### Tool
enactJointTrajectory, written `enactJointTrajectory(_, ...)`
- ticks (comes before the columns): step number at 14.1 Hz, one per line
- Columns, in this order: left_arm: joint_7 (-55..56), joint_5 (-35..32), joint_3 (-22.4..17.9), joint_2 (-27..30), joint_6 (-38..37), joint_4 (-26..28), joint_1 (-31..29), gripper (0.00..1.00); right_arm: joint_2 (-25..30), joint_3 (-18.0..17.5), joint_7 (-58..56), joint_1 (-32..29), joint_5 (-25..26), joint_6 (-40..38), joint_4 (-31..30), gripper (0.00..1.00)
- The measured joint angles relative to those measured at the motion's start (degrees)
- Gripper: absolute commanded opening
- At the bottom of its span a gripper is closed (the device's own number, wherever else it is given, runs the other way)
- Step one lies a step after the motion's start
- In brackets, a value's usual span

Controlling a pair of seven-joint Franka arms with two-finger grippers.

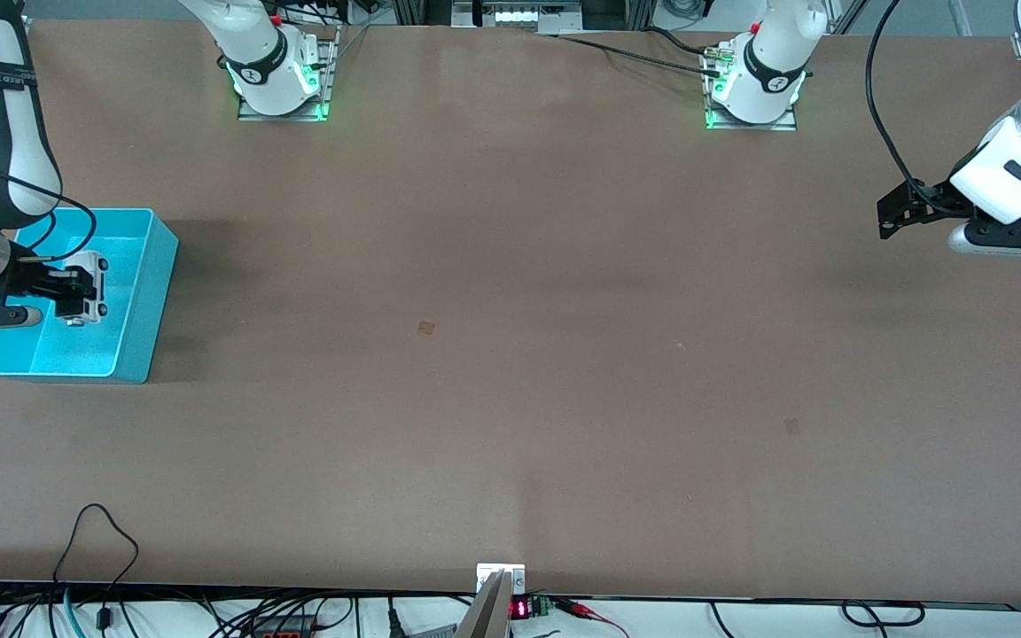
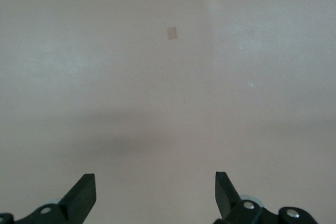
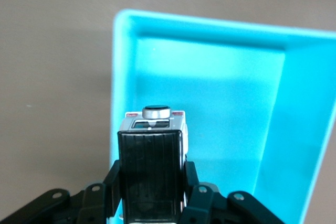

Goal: Wind and store white jeep toy
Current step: 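Lift the jeep with the right gripper over the turquoise bin, then lower the jeep into the bin and open the right gripper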

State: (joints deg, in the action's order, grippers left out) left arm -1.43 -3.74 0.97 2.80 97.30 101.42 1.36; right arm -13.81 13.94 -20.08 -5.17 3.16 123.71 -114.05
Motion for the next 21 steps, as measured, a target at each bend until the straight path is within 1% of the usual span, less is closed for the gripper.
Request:
enactJointTrajectory(3, 0.0, 0.0, 0.0, 0.0, 0.0, 0.0, 0.0, 1.00, 0.0, 2.1, 0.8, -1.0, 0.5, 3.4, -3.1, 0.00)
enactJointTrajectory(7, 0.0, 0.0, 0.0, 0.0, 0.0, 0.0, 0.0, 1.00, -0.5, 2.2, 1.4, -3.1, 0.5, 11.4, -10.2, 0.00)
enactJointTrajectory(12, 0.0, 0.0, 0.0, 0.0, 0.0, 0.0, 0.0, 1.00, -4.0, 2.2, 1.4, -4.4, 0.5, 16.6, -12.1, 0.00)
enactJointTrajectory(14, 0.0, 0.0, 0.0, 0.0, 0.0, 0.0, 0.0, 1.00, -5.5, 2.2, 1.4, -4.5, 0.5, 17.8, -12.2, 0.04)
enactJointTrajectory(15, 0.0, 0.0, 0.0, 0.0, 0.0, 0.0, 0.0, 1.00, -6.0, 2.2, 1.4, -4.5, 0.5, 18.1, -12.2, 0.15)
enactJointTrajectory(16, 0.0, 0.0, 0.0, 0.0, 0.0, 0.0, 0.0, 1.00, -6.4, 2.2, 1.4, -4.5, 0.5, 18.2, -12.2, 0.35)
enactJointTrajectory(17, 0.0, 0.0, 0.0, 0.0, 0.0, 0.0, 0.0, 1.00, -6.5, 2.2, 1.4, -4.5, 0.5, 18.2, -12.2, 0.57)
enactJointTrajectory(21, 0.0, 0.0, 0.0, 0.0, 0.0, 0.0, 0.0, 1.00, -6.4, 2.0, 1.4, -4.4, 0.5, 18.2, -12.2, 1.00)
